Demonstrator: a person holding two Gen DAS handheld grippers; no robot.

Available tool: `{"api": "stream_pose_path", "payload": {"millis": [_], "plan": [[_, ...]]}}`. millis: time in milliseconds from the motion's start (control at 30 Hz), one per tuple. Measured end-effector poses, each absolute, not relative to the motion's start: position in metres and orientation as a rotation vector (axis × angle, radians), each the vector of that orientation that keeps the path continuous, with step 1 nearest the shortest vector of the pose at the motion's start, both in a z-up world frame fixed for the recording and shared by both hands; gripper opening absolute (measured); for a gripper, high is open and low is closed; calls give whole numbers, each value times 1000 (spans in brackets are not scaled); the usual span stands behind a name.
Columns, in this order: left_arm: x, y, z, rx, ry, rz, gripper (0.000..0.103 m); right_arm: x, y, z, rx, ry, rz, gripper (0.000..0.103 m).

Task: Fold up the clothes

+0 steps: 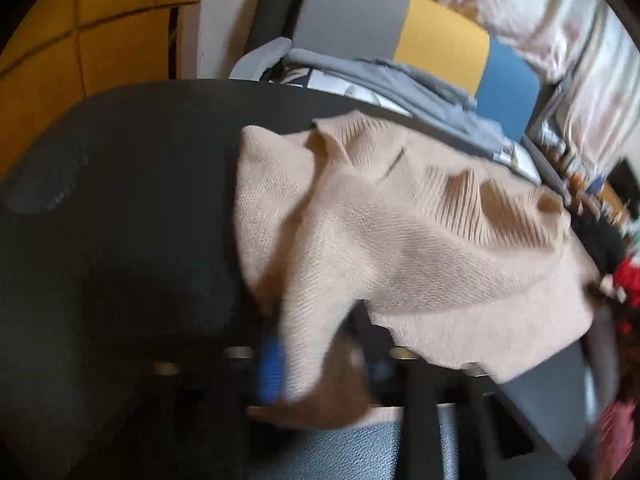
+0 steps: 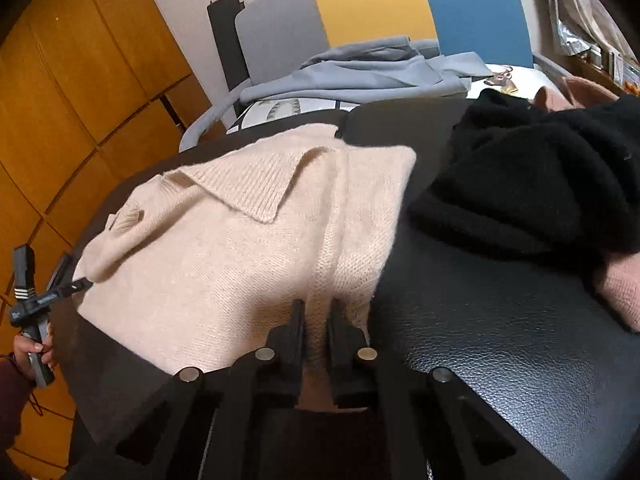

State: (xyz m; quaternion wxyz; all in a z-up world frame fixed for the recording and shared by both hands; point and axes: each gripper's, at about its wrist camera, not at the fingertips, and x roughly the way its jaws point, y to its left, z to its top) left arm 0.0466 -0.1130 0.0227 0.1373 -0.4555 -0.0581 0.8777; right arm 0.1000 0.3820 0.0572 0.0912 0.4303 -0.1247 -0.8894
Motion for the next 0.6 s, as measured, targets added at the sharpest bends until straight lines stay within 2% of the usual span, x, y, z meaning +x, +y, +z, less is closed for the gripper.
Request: {"api": "stream_pose_path", "payload": {"millis": [33, 133, 200, 367, 467, 533, 600], "plan": [[50, -115, 26, -1300, -182, 2530, 18, 102, 383, 60, 1274, -371, -2649, 8], [64, -126, 30, -1265, -198, 2514, 9, 115, 392, 69, 1250, -436, -2627, 8], [71, -131, 30, -1253, -195, 2513, 7, 126, 392, 71, 1248, -461, -2584, 3], [86, -141, 23, -1266, -197, 2495, 6, 155, 394, 73, 1228, -474, -2592, 3], [93, -145, 15, -1280, -171, 2491, 7, 157, 395, 54, 1353, -439, -2572, 4], [94, -147, 19, -1292, -179, 2485, 10, 158, 395, 56, 1361, -425, -2584, 7], [93, -154, 29, -1276, -215, 2511, 16, 162, 394, 71, 1299, -399, -2649, 26]]}}
